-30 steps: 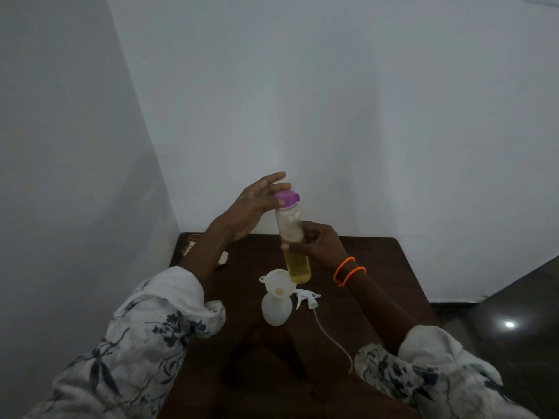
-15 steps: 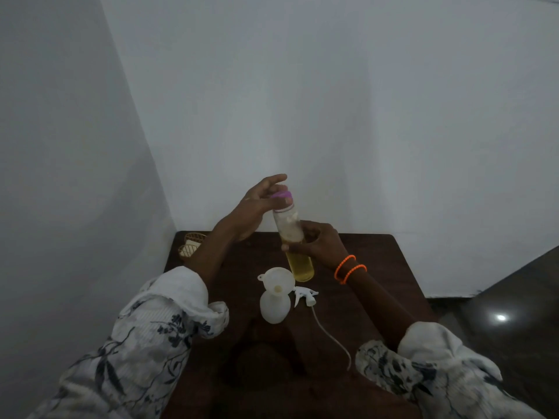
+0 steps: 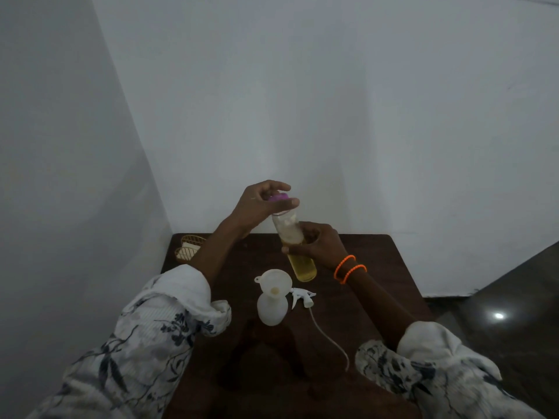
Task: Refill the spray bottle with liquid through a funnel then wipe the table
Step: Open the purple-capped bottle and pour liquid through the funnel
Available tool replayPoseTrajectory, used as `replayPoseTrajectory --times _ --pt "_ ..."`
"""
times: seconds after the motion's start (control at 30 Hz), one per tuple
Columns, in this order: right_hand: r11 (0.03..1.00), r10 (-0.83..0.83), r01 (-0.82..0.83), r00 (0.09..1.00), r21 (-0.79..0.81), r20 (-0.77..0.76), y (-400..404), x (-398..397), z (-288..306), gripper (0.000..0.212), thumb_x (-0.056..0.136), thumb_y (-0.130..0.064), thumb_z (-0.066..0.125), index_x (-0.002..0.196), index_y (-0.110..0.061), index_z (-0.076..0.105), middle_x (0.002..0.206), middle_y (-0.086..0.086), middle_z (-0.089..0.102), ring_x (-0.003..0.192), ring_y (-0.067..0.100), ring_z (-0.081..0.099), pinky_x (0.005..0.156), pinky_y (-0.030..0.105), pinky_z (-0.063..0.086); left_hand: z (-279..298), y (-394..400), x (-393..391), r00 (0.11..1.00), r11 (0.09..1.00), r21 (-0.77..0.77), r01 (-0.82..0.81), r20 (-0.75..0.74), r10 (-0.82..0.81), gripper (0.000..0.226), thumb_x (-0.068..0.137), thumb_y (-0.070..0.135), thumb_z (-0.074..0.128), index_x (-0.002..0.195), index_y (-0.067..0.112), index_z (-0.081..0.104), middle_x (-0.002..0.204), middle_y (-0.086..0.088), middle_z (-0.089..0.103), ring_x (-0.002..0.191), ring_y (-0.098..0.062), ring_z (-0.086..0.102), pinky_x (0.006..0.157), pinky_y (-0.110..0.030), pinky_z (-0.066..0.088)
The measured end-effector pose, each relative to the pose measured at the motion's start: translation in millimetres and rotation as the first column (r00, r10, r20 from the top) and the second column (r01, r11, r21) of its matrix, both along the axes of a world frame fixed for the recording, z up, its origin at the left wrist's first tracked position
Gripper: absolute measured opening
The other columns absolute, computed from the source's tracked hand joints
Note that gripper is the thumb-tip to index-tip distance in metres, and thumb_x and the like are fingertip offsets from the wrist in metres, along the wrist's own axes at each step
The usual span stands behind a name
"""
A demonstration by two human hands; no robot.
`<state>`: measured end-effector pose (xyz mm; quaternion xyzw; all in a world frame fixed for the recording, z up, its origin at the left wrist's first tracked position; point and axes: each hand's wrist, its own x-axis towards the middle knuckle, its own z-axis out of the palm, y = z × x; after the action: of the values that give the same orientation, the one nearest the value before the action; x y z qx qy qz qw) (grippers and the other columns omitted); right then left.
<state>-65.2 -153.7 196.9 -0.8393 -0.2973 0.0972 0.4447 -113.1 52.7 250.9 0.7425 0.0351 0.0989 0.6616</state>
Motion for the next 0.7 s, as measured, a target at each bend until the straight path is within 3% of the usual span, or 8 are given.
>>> replayPoseTrajectory --times 0.1,0.17,0.27,0.4,0.5,0.6,0.7 --pt "1.0 -0.019 0.019 1.0 0.01 -0.004 -0.4 -0.5 0.1 0.075 0.063 -0.045 0.09 0.127 -0.015 0.066 0.113 -0.005 0.072 0.1 0.002 0.066 0.084 0.018 0.053 -1.3 -0.5 -1.2 0.993 0.994 -0.019 0.109 -0.043 -0.11 0.057 0.077 0.037 0.083 0.13 0.026 0.066 0.126 0.0 0.062 0.118 -0.02 0.06 0.095 -0.03 0.054" --pt "1.0 -0.012 0.013 1.0 0.029 -0.024 -0.8 0.1 0.1 0.068 0.065 -0.042 0.09 0.124 -0.016 0.068 0.11 -0.007 0.073 0.098 0.002 0.068 0.084 0.02 0.055 -3.4 3.2 -0.8 0.986 0.982 -0.093 0.163 -0.024 -0.166 0.054 0.085 0.02 0.078 0.137 0.025 0.063 0.138 -0.002 0.062 0.128 -0.019 0.057 0.104 -0.033 0.051" --pt "0.999 -0.001 0.002 1.0 0.037 -0.029 -3.2 2.1 -2.0 0.063 0.065 -0.042 0.089 0.119 -0.017 0.07 0.106 -0.006 0.075 0.097 0.002 0.069 0.085 0.024 0.057 -4.5 7.7 -0.2 0.986 0.978 -0.127 0.164 0.014 -0.164 0.053 0.089 -0.002 0.073 0.136 0.019 0.063 0.137 -0.005 0.067 0.129 -0.021 0.061 0.106 -0.037 0.053" --pt "1.0 -0.01 0.01 1.0 0.005 -0.015 -4.2 4.3 -6.2 0.075 0.06 -0.049 0.09 0.125 -0.017 0.068 0.111 -0.005 0.074 0.099 0.001 0.068 0.086 0.023 0.057 -4.9 8.5 -0.1 1.0 0.997 -0.079 0.004 -0.006 -0.005 0.05 0.078 0.012 0.088 0.126 0.017 0.071 0.115 -0.003 0.076 0.109 -0.019 0.071 0.097 -0.036 0.059" --pt "1.0 -0.004 0.004 1.0 -0.013 -0.006 -5.2 3.7 -8.6 0.075 0.06 -0.049 0.09 0.124 -0.016 0.068 0.109 -0.006 0.074 0.097 -0.001 0.068 0.084 0.02 0.056 -7.4 8.8 2.1 0.991 0.981 -0.141 -0.134 -0.013 0.133 0.043 0.075 0.027 0.091 0.114 0.018 0.077 0.104 -0.002 0.077 0.098 -0.015 0.071 0.088 -0.032 0.059" --pt "0.999 -0.002 0.003 1.0 -0.041 0.01 -8.6 3.8 -12.2 0.07 0.061 -0.044 0.091 0.122 -0.017 0.069 0.107 -0.007 0.074 0.097 -0.001 0.067 0.083 0.021 0.056 -8.7 10.6 0.1 0.985 0.963 -0.206 -0.173 -0.037 0.169 0.043 0.077 0.036 0.088 0.114 0.019 0.077 0.108 -0.003 0.077 0.103 -0.017 0.069 0.085 -0.03 0.057" --pt "0.996 0.001 0.002 1.0 -0.084 0.028 -14.4 5.9 -18.3 0.077 0.059 -0.053 0.088 0.124 -0.018 0.068 0.111 -0.006 0.074 0.1 0.001 0.067 0.086 0.023 0.056 -15.9 14.5 -4.7 0.991 0.918 -0.374 -0.133 -0.074 0.113 0.03 0.086 0.029 0.081 0.113 0.018 0.076 0.118 -0.005 0.074 0.111 -0.022 0.065 0.084 -0.03 0.057"
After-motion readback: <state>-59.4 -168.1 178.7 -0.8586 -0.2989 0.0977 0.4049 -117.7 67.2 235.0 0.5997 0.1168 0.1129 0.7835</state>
